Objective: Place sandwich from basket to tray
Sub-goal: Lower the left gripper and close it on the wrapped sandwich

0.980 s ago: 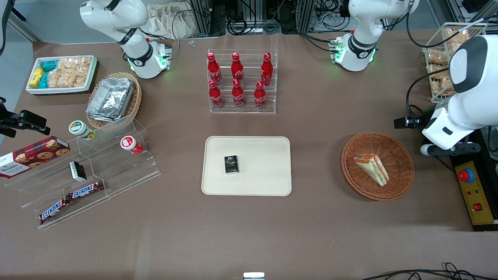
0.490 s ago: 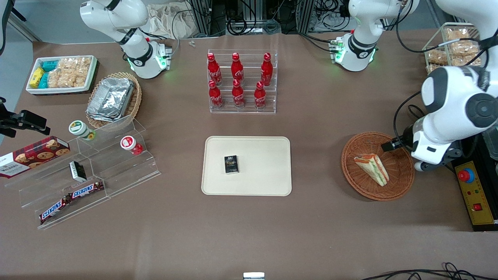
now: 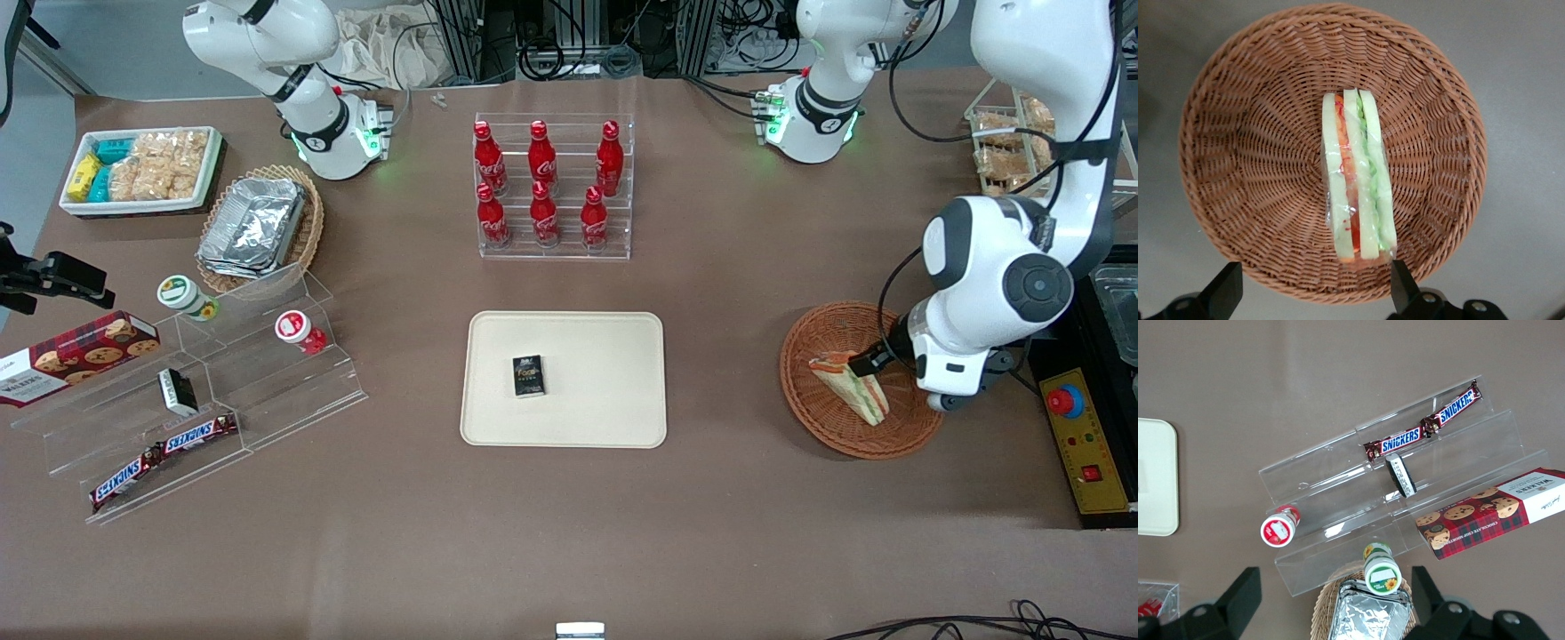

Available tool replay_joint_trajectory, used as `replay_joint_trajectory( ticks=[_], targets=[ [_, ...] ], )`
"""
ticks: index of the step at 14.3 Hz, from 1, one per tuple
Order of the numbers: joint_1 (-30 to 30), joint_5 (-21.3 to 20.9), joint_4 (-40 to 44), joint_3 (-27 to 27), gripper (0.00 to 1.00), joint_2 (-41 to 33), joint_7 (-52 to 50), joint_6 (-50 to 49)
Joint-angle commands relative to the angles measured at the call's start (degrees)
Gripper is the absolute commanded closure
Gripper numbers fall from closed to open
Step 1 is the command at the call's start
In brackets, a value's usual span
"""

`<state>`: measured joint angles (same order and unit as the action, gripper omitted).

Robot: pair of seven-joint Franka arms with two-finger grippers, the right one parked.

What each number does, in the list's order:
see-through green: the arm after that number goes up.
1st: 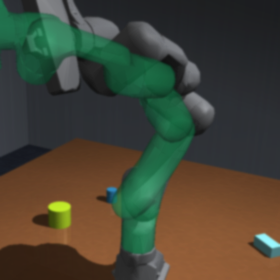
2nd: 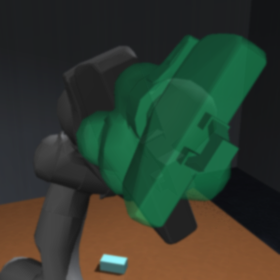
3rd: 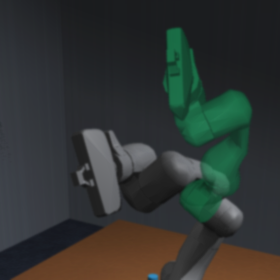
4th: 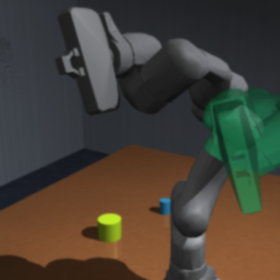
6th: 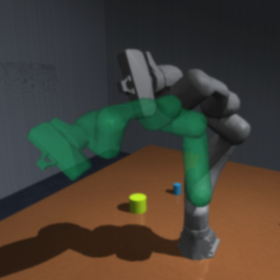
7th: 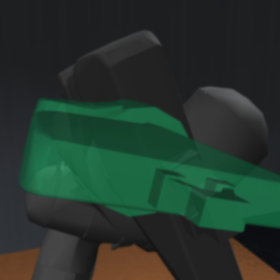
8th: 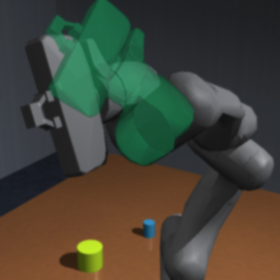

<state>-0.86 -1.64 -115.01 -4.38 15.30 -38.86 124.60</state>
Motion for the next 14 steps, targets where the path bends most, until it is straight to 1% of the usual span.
replay_joint_trajectory(
  ticks=[1, 2, 10, 12, 14],
  targets=[
    [0.51, -0.91, 0.22, -0.37, 0.0, 1.92, -2.44, 1.95],
    [0.95, -1.0, 0.05, -0.37, 0.0, 2.36, -3.76, 3.26],
    [0.95, -1.7, -0.04, -0.19, 0.0, 4.91, -4.91, 3.45],
    [0.95, -1.96, 0.57, -0.19, 0.0, 6.58, -7.09, 3.45],
    [0.95, -4.76, 1.36, -0.19, 0.0, 7.9, -10.78, 3.63]
  ],
)
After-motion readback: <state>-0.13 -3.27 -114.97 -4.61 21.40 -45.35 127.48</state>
